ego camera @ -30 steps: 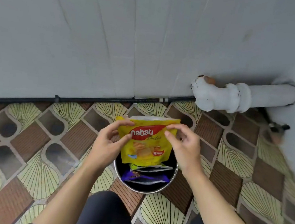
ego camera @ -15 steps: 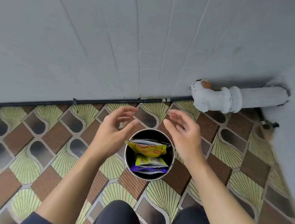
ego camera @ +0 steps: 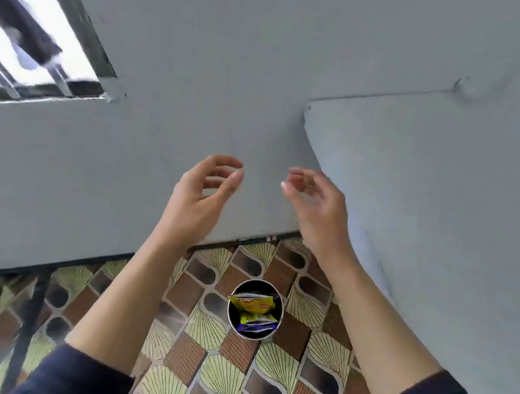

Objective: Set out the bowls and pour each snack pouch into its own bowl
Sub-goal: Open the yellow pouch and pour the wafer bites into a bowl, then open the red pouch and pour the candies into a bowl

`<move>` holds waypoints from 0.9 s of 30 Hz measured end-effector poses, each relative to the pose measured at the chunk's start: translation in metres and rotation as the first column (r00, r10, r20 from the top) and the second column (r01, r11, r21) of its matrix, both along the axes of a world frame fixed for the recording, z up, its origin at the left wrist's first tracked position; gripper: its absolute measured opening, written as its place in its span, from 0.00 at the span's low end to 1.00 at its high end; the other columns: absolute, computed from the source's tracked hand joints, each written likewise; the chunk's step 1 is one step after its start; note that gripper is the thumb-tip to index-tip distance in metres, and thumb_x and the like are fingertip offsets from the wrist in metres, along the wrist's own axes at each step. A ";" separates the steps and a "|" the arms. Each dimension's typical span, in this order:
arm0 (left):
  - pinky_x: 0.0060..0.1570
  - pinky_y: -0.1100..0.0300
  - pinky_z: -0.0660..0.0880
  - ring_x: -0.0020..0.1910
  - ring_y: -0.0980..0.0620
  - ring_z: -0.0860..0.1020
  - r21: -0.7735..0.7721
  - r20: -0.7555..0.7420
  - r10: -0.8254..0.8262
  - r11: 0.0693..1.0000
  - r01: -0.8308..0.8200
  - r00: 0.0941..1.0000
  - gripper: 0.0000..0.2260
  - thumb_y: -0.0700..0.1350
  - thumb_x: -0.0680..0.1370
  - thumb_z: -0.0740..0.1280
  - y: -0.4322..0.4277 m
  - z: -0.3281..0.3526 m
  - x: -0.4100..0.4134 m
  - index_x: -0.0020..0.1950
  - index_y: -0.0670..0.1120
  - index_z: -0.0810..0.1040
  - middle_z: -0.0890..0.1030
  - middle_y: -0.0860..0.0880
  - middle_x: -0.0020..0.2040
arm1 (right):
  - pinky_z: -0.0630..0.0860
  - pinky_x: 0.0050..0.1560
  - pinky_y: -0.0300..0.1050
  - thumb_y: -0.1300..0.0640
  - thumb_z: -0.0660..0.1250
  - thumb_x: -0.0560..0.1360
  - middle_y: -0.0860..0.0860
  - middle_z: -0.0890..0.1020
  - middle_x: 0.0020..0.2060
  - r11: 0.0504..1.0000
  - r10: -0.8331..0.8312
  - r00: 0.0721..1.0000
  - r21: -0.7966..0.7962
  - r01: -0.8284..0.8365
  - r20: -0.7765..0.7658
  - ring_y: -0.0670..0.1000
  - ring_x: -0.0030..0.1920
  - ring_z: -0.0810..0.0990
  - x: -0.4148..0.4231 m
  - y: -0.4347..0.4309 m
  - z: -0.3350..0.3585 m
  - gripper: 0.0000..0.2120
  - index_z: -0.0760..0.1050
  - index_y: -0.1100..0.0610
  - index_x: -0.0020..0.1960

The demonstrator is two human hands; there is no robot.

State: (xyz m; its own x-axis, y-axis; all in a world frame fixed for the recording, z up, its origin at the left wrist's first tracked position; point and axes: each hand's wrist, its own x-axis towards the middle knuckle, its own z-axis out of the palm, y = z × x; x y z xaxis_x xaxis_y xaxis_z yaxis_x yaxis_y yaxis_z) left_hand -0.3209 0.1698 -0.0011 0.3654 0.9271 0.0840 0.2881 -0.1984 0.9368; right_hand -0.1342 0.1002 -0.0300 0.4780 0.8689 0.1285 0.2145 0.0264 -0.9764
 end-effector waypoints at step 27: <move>0.45 0.72 0.73 0.52 0.61 0.79 0.253 0.003 -0.916 0.389 0.886 0.402 0.03 0.52 0.82 0.66 -0.377 0.111 0.392 0.52 0.57 0.80 0.82 0.58 0.48 | 0.77 0.56 0.42 0.56 0.74 0.76 0.42 0.85 0.50 0.483 -0.875 0.477 0.187 0.856 0.077 0.42 0.54 0.83 0.217 -0.530 0.139 0.03 0.83 0.51 0.49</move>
